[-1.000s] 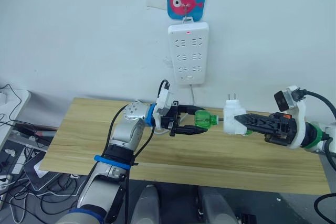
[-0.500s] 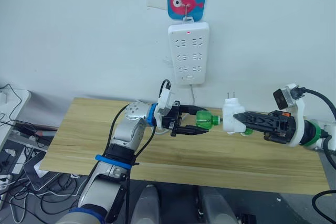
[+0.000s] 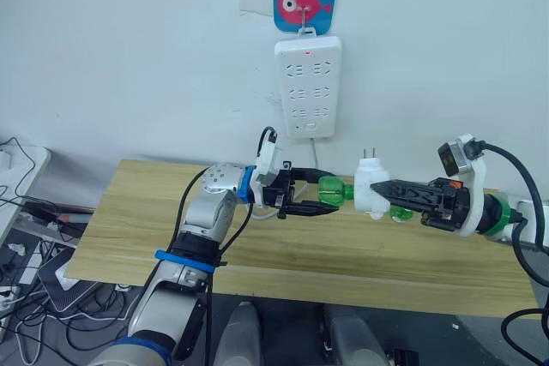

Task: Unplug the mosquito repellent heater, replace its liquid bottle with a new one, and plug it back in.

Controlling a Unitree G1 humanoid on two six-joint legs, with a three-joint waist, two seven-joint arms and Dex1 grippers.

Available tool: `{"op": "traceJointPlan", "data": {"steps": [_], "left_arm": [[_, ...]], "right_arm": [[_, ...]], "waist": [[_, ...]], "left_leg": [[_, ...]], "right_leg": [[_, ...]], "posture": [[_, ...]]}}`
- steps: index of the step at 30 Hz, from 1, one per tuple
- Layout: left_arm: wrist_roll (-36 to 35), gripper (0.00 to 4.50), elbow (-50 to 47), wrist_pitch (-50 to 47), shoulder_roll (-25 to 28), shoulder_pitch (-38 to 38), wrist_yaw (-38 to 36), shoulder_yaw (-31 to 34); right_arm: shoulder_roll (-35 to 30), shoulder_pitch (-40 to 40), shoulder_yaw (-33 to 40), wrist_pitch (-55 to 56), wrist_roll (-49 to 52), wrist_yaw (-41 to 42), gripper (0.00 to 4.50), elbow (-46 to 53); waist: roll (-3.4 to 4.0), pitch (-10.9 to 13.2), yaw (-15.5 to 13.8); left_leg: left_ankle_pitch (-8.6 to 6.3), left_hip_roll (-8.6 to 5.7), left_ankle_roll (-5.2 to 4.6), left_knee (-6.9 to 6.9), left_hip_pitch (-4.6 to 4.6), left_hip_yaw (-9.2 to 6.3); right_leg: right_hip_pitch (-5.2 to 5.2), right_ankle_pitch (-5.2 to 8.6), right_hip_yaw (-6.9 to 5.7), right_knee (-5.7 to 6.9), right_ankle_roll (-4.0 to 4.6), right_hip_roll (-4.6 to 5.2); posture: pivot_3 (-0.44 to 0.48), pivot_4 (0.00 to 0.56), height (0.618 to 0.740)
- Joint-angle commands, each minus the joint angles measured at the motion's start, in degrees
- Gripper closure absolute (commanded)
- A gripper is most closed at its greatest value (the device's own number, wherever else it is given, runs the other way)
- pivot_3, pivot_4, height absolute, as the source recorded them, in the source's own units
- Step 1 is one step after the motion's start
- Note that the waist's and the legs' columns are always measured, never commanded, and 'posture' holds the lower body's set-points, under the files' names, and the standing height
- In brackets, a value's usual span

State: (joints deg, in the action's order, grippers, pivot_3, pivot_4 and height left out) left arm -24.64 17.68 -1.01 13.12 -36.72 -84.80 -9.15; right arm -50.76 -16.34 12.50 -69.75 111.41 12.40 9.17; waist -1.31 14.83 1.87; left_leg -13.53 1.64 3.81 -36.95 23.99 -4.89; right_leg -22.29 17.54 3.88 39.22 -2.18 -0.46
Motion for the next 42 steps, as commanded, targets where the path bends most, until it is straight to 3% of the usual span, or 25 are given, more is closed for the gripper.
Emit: {"op": "traceJointPlan", "data": {"steps": [1,9,26,30,31,42], "left_arm": [[-0.34,2.22,-1.38,0.62,-1.53,-1.08,-0.69,-1.33],[-0.05,2.22,-1.0,1.2,-1.66,-0.96,-1.12,-1.19],[-0.05,2.22,-2.96,0.76,-1.93,0.71,-0.95,-1.7],[0.15,2.22,-2.49,0.92,-1.88,0.56,-1.03,-1.74],[0.21,2.22,-2.34,1.04,-1.87,0.56,-0.95,-1.78],[0.01,2.22,-2.34,0.99,-1.88,0.7,-0.16,-1.82]], "right_arm": [[-0.55,-0.32,-0.72,0.17,1.59,1.61,1.57,4.09],[-4.27,0.84,-1.69,-0.61,1.59,5.05,1.57,4.87],[0.76,-0.36,-2.3,2.79,1.59,1.13,1.57,6.18],[0.5,-0.15,-2.25,2.67,1.59,2.1,0.2,6.66],[0.36,-0.13,-2.26,2.64,1.59,2.28,0.04,6.78],[0.02,-0.24,-3.78,2.18,1.59,3.12,0.04,6.31]], "waist": [[0.0,0.0,0.0],[0.01,0.0,-0.02],[0.02,-0.01,-0.01],[0.02,-0.01,0.0],[0.02,-0.01,0.0],[0.02,-0.01,0.02]], "left_leg": [[0.0,0.0,0.0,0.0,0.0,0.0],[0.0,-0.01,0.0,-0.01,0.01,0.0],[0.0,0.0,0.0,-0.01,-0.01,0.0],[0.0,-0.01,0.0,-0.02,-0.01,0.0],[0.0,-0.01,0.0,-0.02,0.0,0.0],[0.0,0.0,0.0,-0.05,-0.05,0.01]], "right_leg": [[0.0,0.0,0.0,0.0,0.0,0.0],[0.0,0.0,0.0,0.0,0.0,0.01],[0.0,0.0,-0.01,0.03,0.0,0.01],[0.0,0.0,-0.01,0.04,0.0,0.01],[0.0,0.0,0.0,0.04,0.0,0.01],[0.0,0.0,0.01,0.14,0.0,0.0]], "posture": [[-0.04,0.239,0.74],[-0.033,0.232,0.74],[-0.031,0.223,0.74],[-0.034,0.228,0.74],[-0.034,0.228,0.74],[-0.032,0.235,0.74]]}}
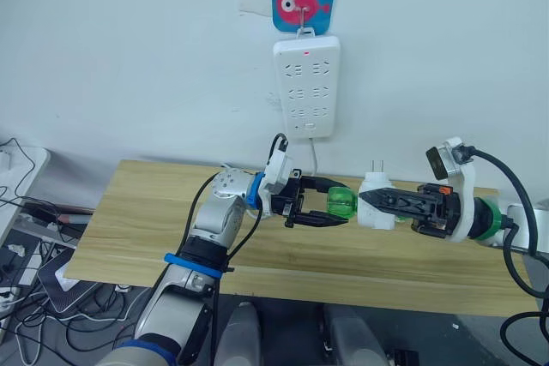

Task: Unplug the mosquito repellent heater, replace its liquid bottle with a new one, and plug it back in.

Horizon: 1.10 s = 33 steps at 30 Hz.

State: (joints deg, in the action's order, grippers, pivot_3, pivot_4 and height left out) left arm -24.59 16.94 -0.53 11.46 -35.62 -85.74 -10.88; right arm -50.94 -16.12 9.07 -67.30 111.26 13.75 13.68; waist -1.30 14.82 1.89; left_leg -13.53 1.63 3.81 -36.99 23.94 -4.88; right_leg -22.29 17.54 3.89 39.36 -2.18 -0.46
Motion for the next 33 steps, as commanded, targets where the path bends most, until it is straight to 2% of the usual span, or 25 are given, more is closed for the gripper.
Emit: {"op": "traceJointPlan", "data": {"steps": [1,13,22,33], "left_arm": [[-0.13,2.22,-1.78,0.34,-0.25,-0.4,0.89,-0.06],[-0.55,2.22,-1.33,-0.59,-0.15,-1.04,2.4,0.65],[-0.26,2.22,-0.94,0.15,-0.6,-1.19,3.68,0.65],[0.19,2.22,0.72,1.63,-1.12,-2.1,4.39,1.13]], "right_arm": [[0.36,-0.44,-0.53,-0.19,1.74,1.62,0.04,1.8],[-0.68,0.41,-2.25,-1.48,1.74,3.89,0.04,1.41],[-1.54,2.21,-3.47,0.17,1.74,5.47,0.04,4.79],[-2.11,12.34,-3.02,7.88,1.74,5.73,0.04,13.89]], "waist": [[0.0,0.0,0.0],[0.0,0.0,-0.01],[-0.01,0.0,-0.03],[-0.01,0.01,-0.04]], "left_leg": [[0.0,0.0,0.0,0.0,0.0,0.0],[0.0,0.0,0.0,0.0,0.0,-0.01],[0.0,0.0,0.0,0.0,0.0,-0.01],[0.0,0.0,0.0,0.01,0.01,-0.03]], "right_leg": [[0.0,0.0,0.0,0.0,0.0,0.0],[0.0,0.0,-0.01,0.01,0.0,0.0],[0.0,0.0,-0.01,0.0,0.0,0.0],[0.0,0.0,-0.02,0.0,-0.01,0.0]], "posture": [[-0.029,0.242,0.74],[-0.025,0.243,0.74],[-0.025,0.248,0.74],[-0.025,0.248,0.74]]}}
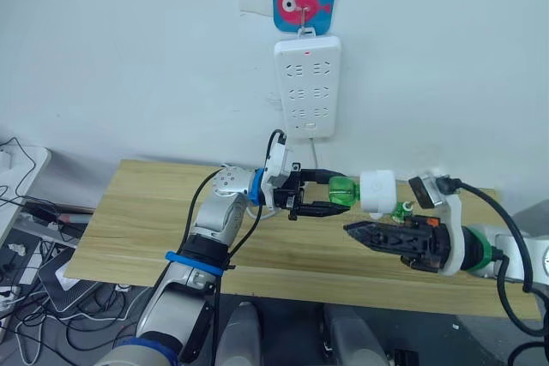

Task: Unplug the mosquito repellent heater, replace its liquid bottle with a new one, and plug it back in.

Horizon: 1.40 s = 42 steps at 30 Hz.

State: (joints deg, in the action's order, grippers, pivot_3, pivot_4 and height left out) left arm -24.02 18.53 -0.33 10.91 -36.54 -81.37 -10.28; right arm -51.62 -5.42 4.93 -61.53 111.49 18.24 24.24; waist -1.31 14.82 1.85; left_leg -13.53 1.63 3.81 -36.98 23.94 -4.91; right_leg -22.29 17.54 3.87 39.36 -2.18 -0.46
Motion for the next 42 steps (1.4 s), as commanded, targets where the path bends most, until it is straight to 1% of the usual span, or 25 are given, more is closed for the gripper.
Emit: {"op": "traceJointPlan", "data": {"steps": [1,5,8,11,14,16,18,21,22,28,32,36,42], "left_arm": [[-0.39,2.22,-0.59,1.51,-0.57,-1.38,-0.04,0.59],[-0.5,2.22,-0.08,1.78,-0.52,-1.7,-0.3,0.66],[-0.58,2.22,0.1,1.84,-0.21,-1.73,-0.86,0.75],[-0.69,2.22,0.29,1.72,0.16,-1.84,-1.47,0.9],[-0.87,2.22,0.19,1.32,0.41,-1.91,-1.91,1.03],[-1.07,2.22,-0.1,0.84,0.51,-1.95,-2.21,1.04],[-1.16,2.22,-0.37,0.57,0.5,-2.0,-2.5,0.96],[-1.27,2.22,-0.96,0.26,0.52,-1.88,-2.89,0.69],[-1.35,2.22,-1.19,0.04,0.51,-1.86,-2.89,0.63],[-1.72,2.22,-3.0,-1.65,0.72,-1.54,-2.76,0.67],[-1.85,2.22,-3.93,-2.57,0.89,-1.16,-2.54,0.61],[-1.96,2.22,-4.68,-3.61,0.84,-0.77,-2.16,0.58],[-1.83,2.22,-4.08,-3.94,0.56,-1.13,-1.19,1.1]], "right_arm": [[-2.27,2.93,2.08,2.62,1.51,1.6,0.04,3.75],[-8.53,9.58,7.38,3.48,1.51,4.14,0.04,5.45],[-12.88,12.07,13.14,1.62,1.51,5.77,0.04,1.86],[-15.32,11.55,17.51,-0.51,1.51,5.3,0.59,-3.49],[-17.18,9.49,19.65,-2.48,1.51,3.37,1.6,-9.11],[-17.81,7.28,19.09,-2.07,1.51,0.23,2.44,-13.09],[-17.45,4.19,17.05,-1.33,1.31,-2.05,3.13,-16.4],[-13.32,-2.46,12.76,-0.22,-3.66,-3.26,4.21,-19.73],[-11.7,-4.46,11.57,-0.18,-5.24,-3.28,4.43,-20.76],[-2.85,-13.06,6.58,-1.22,-14.32,-1.64,4.43,-23.54],[1.35,-16.05,5.35,-2.76,-17.19,-1.03,4.43,-23.71],[4.26,-15.93,4.93,-4.72,-18.09,-0.97,4.43,-22.19],[5.69,-11.34,5.61,-7.13,-13.53,-3.33,4.43,-16.03]], "waist": [[0.0,0.0,0.01],[0.0,0.0,0.01],[-0.03,0.02,0.05],[-0.04,0.02,0.12],[-0.04,0.02,0.12],[-0.04,0.02,0.09],[-0.04,0.02,0.1],[-0.04,0.02,0.21],[-0.04,0.02,0.3],[-0.01,0.01,0.36],[0.0,0.01,0.26],[0.0,0.01,0.03],[0.0,0.01,-0.08]], "left_leg": [[0.0,0.0,0.0,-0.01,0.0,0.0],[0.0,-0.02,0.0,-0.02,0.0,0.01],[0.0,-0.01,0.0,-0.02,-0.02,0.01],[0.0,-0.01,0.0,-0.03,-0.05,0.05],[0.0,-0.01,0.0,-0.02,-0.06,0.05],[0.0,0.0,0.0,-0.01,-0.06,0.06],[0.0,0.0,0.0,-0.02,-0.04,0.07],[0.01,0.0,0.0,-0.01,-0.05,0.1],[0.01,0.02,0.01,-0.03,-0.06,0.1],[0.01,0.01,0.01,0.01,-0.03,0.11],[0.01,0.01,0.01,0.0,-0.04,0.08],[0.01,0.01,0.01,0.0,-0.03,0.08],[0.0,-0.01,0.01,0.0,-0.01,0.07]], "right_leg": [[0.0,0.0,0.0,0.0,0.0,0.0],[0.02,0.0,0.02,0.0,0.0,0.01],[0.03,0.0,0.01,-0.01,0.0,0.0],[0.04,0.0,0.05,0.01,-0.01,-0.01],[0.04,0.0,0.05,0.02,-0.01,-0.01],[0.03,0.0,0.06,0.0,-0.01,-0.02],[0.03,0.0,0.07,0.0,-0.01,-0.02],[0.02,-0.01,0.09,0.02,-0.01,-0.01],[0.03,-0.01,0.08,0.01,-0.01,-0.03],[-0.02,0.0,0.09,-0.01,-0.01,-0.01],[-0.02,-0.01,0.06,0.02,0.0,0.0],[-0.02,-0.01,0.06,0.03,0.0,0.01],[-0.02,-0.01,0.05,0.02,0.0,0.03]], "posture": [[-0.036,0.247,0.74],[-0.037,0.247,0.74],[-0.038,0.245,0.74],[-0.041,0.243,0.74],[-0.048,0.24,0.74],[-0.048,0.24,0.74],[-0.05,0.239,0.74],[-0.049,0.236,0.74],[-0.048,0.236,0.74],[-0.035,0.238,0.74],[-0.028,0.236,0.74],[-0.024,0.236,0.74],[-0.022,0.234,0.74]]}}
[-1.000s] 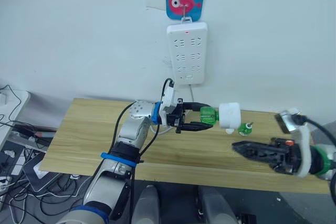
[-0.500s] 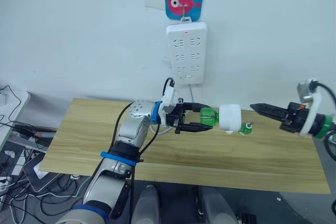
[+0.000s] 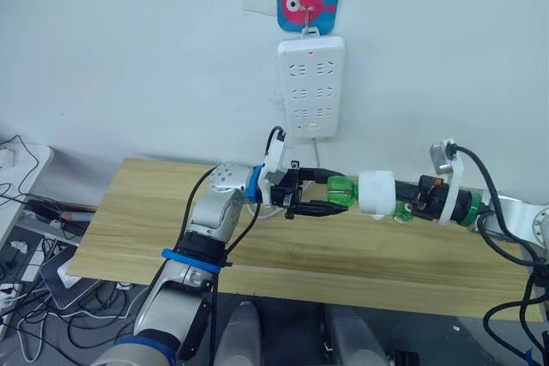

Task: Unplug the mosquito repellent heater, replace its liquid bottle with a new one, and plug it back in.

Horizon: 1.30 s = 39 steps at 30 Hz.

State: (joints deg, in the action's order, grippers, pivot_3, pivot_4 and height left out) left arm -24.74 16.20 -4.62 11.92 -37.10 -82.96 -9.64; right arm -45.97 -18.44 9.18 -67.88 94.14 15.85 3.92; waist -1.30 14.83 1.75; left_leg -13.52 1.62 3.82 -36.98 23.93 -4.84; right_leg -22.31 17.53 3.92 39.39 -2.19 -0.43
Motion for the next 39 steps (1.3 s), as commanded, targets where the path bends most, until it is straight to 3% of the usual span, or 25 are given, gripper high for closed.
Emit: {"op": "traceJointPlan", "data": {"steps": [1,8,20,33,39], "left_arm": [[-1.0,2.22,-1.58,0.5,-0.5,-0.62,0.53,0.5],[-0.09,2.22,-0.06,2.15,-0.83,-1.03,0.94,0.38],[1.22,2.22,2.49,5.04,-1.19,-1.51,0.2,-0.12],[2.21,2.22,3.78,6.61,-0.97,-1.4,-1.54,-0.69],[1.66,2.22,2.56,5.62,-0.91,-0.75,-2.22,-0.93]], "right_arm": [[-0.03,2.57,1.42,-0.8,5.19,-1.59,4.43,5.41],[-1.86,8.64,0.74,3.75,17.96,-8.98,4.43,14.95],[-4.78,13.06,1.56,10.62,18.86,-6.19,4.43,24.73],[-10.23,1.03,0.24,10.06,18.86,-1.71,4.43,21.86],[-9.91,-8.48,-3.44,7.17,18.86,-6.3,4.43,14.35]], "waist": [[0.0,0.0,0.04],[0.0,0.0,0.11],[0.0,-0.01,0.17],[0.0,0.0,0.46],[0.0,0.0,0.72]], "left_leg": [[0.0,0.0,0.0,0.0,0.0,0.01],[0.0,0.0,0.0,-0.03,-0.02,0.0],[0.0,0.0,0.0,-0.05,-0.03,0.0],[0.0,0.01,0.0,-0.03,-0.04,0.01],[0.0,0.01,0.0,-0.03,-0.04,0.0]], "right_leg": [[0.0,0.0,0.0,0.01,0.0,0.0],[0.0,0.0,0.01,0.08,0.0,-0.01],[0.0,0.0,0.0,0.09,0.0,-0.03],[0.0,0.0,0.01,0.07,0.0,-0.03],[0.01,0.0,0.01,0.08,0.0,-0.03]], "posture": [[-0.022,0.234,0.74],[-0.031,0.226,0.74],[-0.054,0.229,0.74],[-0.069,0.235,0.74],[-0.068,0.238,0.74]]}}
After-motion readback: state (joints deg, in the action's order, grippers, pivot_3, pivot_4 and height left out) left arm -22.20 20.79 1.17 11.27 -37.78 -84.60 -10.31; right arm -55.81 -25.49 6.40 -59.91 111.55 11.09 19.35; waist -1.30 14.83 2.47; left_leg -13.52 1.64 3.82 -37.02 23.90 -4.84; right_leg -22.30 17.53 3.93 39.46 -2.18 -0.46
